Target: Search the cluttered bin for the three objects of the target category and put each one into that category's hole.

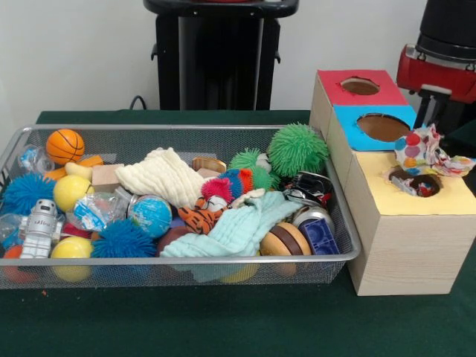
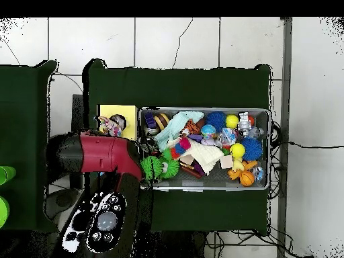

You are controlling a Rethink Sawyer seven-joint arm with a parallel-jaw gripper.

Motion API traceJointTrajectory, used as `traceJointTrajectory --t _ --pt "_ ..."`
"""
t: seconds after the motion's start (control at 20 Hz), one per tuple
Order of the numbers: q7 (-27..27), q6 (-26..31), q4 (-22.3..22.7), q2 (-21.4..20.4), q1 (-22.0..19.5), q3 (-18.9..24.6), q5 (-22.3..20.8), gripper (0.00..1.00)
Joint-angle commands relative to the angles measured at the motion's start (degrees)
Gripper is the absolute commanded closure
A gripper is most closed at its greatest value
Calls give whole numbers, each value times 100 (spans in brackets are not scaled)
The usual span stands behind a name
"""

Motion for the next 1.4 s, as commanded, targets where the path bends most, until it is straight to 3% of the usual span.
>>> traceJointTrajectory --t 0.05,0.5,1.05,1.4 --pt "670 79 -242 419 -141 81 -313 100" --pt "767 91 -723 703 -231 41 -334 100" --pt "531 -302 -1375 1427 -686 76 -485 100" --pt "116 -195 -1765 2077 -1237 741 -373 100"
